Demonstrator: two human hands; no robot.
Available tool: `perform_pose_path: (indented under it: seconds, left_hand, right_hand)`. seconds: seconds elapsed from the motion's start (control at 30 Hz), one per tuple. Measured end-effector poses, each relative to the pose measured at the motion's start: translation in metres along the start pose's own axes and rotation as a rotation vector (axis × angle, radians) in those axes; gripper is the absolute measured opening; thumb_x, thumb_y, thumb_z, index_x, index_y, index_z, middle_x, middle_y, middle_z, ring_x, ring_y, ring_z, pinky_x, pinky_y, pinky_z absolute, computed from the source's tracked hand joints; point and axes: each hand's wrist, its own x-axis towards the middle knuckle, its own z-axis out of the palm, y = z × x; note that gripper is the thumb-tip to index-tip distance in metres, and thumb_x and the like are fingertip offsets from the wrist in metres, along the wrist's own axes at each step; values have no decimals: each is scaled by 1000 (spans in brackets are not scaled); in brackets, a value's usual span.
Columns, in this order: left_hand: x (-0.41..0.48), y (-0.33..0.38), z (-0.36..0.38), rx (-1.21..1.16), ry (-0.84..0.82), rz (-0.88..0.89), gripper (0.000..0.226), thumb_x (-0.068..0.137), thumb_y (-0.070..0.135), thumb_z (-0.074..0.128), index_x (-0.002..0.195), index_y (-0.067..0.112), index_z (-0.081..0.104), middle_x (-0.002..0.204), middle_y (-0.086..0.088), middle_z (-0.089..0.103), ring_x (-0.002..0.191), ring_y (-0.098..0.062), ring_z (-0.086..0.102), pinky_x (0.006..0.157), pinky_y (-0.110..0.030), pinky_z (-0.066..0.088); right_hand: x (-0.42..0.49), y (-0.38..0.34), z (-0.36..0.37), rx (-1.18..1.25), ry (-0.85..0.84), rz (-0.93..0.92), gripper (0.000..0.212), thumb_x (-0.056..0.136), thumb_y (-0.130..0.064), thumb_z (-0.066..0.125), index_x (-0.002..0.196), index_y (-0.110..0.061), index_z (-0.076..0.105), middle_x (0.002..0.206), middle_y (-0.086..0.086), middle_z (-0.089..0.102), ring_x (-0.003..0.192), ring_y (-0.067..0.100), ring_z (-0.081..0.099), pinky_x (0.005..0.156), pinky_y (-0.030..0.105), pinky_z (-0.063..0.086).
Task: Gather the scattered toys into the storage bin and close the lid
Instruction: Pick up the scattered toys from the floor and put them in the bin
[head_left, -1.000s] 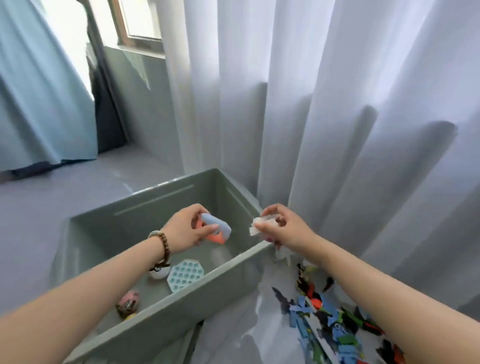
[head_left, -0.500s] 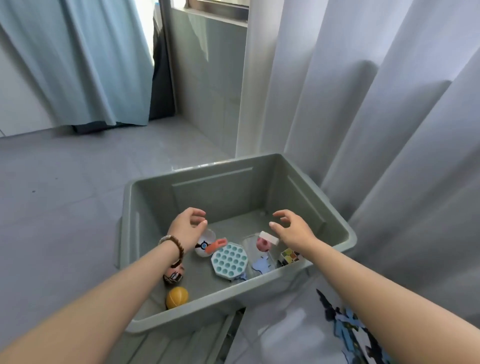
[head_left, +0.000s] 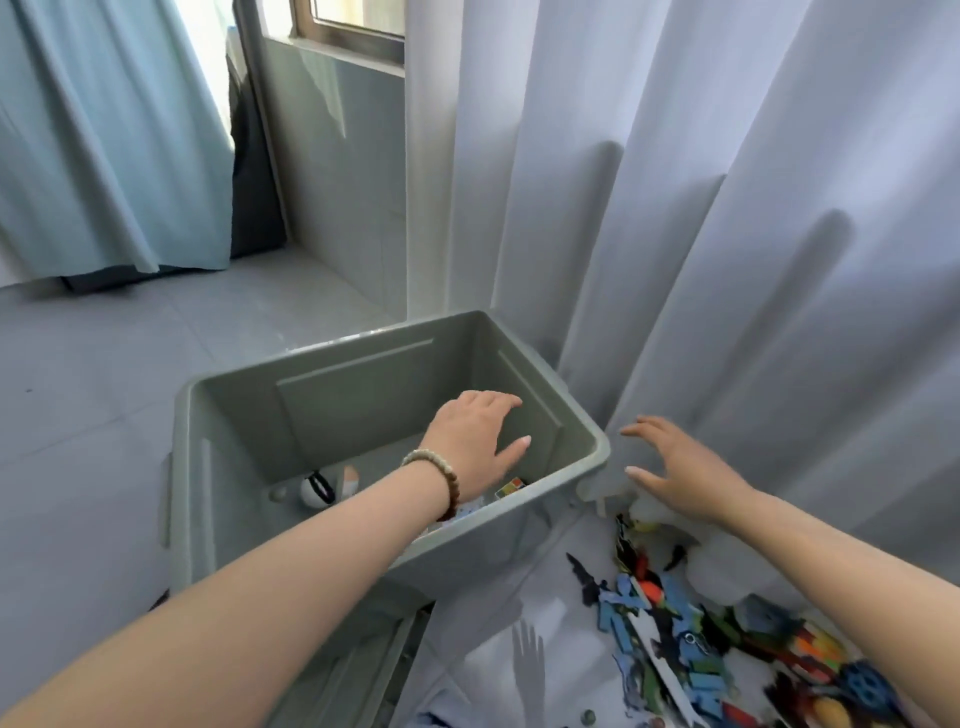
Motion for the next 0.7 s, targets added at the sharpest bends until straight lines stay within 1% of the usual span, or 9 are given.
perform_pose_path:
  seconds: [0.1, 0.2, 0.33, 0.47, 0.57, 0.67, 0.7]
  left_hand:
    - [17, 55, 16, 120, 10, 137, 58, 93, 53, 36, 142, 23, 31, 149, 4, 32, 139, -16, 24, 117, -33, 16]
    - [35, 107, 45, 188, -42, 217, 64, 92, 58, 32, 144, 22, 26, 153, 1, 25, 142, -19, 19, 118, -37, 12]
    - [54, 167, 106, 187, -191, 259, 66, 91, 60, 32, 144, 21, 27, 151, -1, 28, 139, -20, 24, 115, -36, 19]
    - [60, 209, 183, 168, -388, 276, 65, 90, 60, 34, 142, 19, 31, 147, -2, 35, 133, -22, 33, 107, -38, 30]
    - [61, 232, 239, 173, -538, 291, 67, 91, 59, 35, 143, 20, 27, 147, -3, 34, 133, -24, 34, 106, -38, 33]
    - [64, 250, 288, 149, -643, 299, 67, 91, 58, 36, 145, 20, 23, 150, -2, 30, 135, -24, 30, 108, -39, 34]
    - [66, 256, 304, 137, -665, 301, 67, 91, 58, 36, 145, 20, 23, 150, -2, 30, 135, -24, 30, 107, -38, 34]
  right_hand:
    - [-33, 53, -12, -41, -12, 83, 54, 93, -38, 52, 142, -31, 31, 156, -8, 17, 139, 16, 30, 110, 33, 30]
    - [-68, 112, -14, -55, -33, 159, 56, 92, -40, 53, 143, -31, 30, 156, -8, 15, 141, 16, 24, 111, 33, 28]
    - [-115, 194, 2, -16, -89, 290, 62, 90, -40, 56, 144, -28, 29, 156, -5, 16, 142, 17, 23, 112, 31, 26]
    - [-154, 270, 42, 88, -163, 454, 66, 87, -43, 59, 143, -26, 30, 154, 0, 22, 140, 19, 26, 112, 29, 24]
    - [-175, 316, 79, 198, -202, 567, 66, 85, -45, 61, 141, -21, 34, 148, 5, 33, 134, 22, 35, 108, 29, 29]
    - [-187, 351, 111, 340, -199, 665, 59, 87, -37, 62, 137, -15, 39, 140, 8, 40, 126, 24, 43, 99, 27, 35]
    - [-189, 361, 120, 382, -195, 694, 58, 87, -37, 62, 137, -15, 40, 139, 8, 41, 124, 24, 45, 98, 27, 36]
